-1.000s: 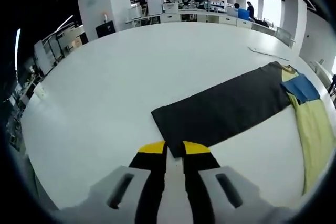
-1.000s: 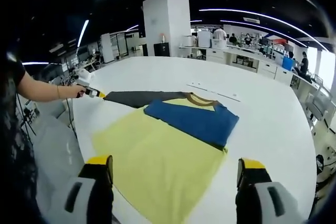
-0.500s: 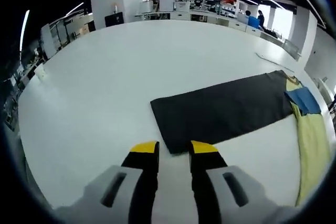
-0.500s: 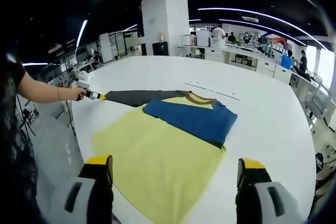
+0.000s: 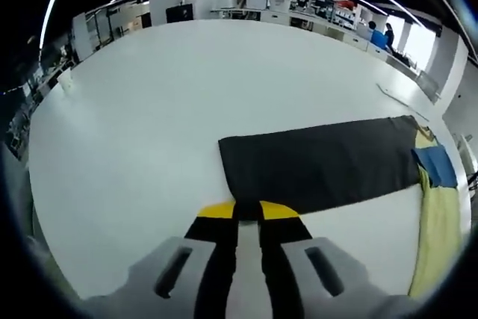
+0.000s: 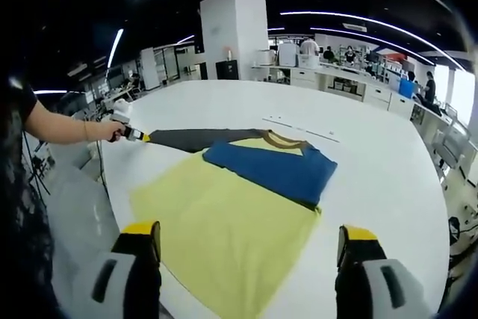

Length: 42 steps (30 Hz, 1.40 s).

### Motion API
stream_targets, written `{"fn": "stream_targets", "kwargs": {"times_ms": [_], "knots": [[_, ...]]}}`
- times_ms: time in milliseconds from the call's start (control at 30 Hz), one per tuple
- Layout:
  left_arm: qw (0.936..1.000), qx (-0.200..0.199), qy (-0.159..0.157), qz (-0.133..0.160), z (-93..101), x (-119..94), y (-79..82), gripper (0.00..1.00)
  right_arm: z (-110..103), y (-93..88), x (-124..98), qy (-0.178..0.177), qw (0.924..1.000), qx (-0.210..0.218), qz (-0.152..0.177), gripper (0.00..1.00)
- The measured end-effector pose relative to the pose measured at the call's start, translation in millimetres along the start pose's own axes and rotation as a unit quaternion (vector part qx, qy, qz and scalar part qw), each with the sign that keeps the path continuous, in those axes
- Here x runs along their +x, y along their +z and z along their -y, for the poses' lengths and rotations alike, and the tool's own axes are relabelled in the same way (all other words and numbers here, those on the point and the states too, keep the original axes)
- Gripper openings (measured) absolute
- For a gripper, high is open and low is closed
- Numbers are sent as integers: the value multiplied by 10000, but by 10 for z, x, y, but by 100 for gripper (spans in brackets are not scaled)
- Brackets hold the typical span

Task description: Fold the garment on the visible template until the final outline fits inside the template.

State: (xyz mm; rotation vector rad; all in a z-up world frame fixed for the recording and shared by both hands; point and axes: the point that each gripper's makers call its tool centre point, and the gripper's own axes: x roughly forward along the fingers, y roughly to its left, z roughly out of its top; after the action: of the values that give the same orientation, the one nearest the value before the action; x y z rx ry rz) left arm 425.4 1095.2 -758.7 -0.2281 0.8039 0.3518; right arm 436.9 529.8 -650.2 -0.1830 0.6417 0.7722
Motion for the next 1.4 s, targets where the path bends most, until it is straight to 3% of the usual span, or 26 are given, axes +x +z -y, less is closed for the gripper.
{"fn": "stream_targets", "kwargs": {"times_ms": [100,500,667,1000,1200,1400], "knots": [[9999,106,-8,58,19,-22,19,1,-6,0,0,-7,10000,34,16,99],[9991,257,-207,276,162,-129,155,0,-92,-8,0,60,9999,-71,-49,99],[9977,225,-469,432,348,-173,281,0,-151,21,-9,71,9999,-73,-11,99],[9951,457,-691,546,577,-147,460,0,-242,48,-32,93,9999,-80,44,99],[9909,761,-923,612,837,-209,549,0,-280,37,-36,122,9999,-68,42,99],[9872,806,-1201,667,1069,-230,637,0,-321,29,-26,178,9998,-60,30,99]]}}
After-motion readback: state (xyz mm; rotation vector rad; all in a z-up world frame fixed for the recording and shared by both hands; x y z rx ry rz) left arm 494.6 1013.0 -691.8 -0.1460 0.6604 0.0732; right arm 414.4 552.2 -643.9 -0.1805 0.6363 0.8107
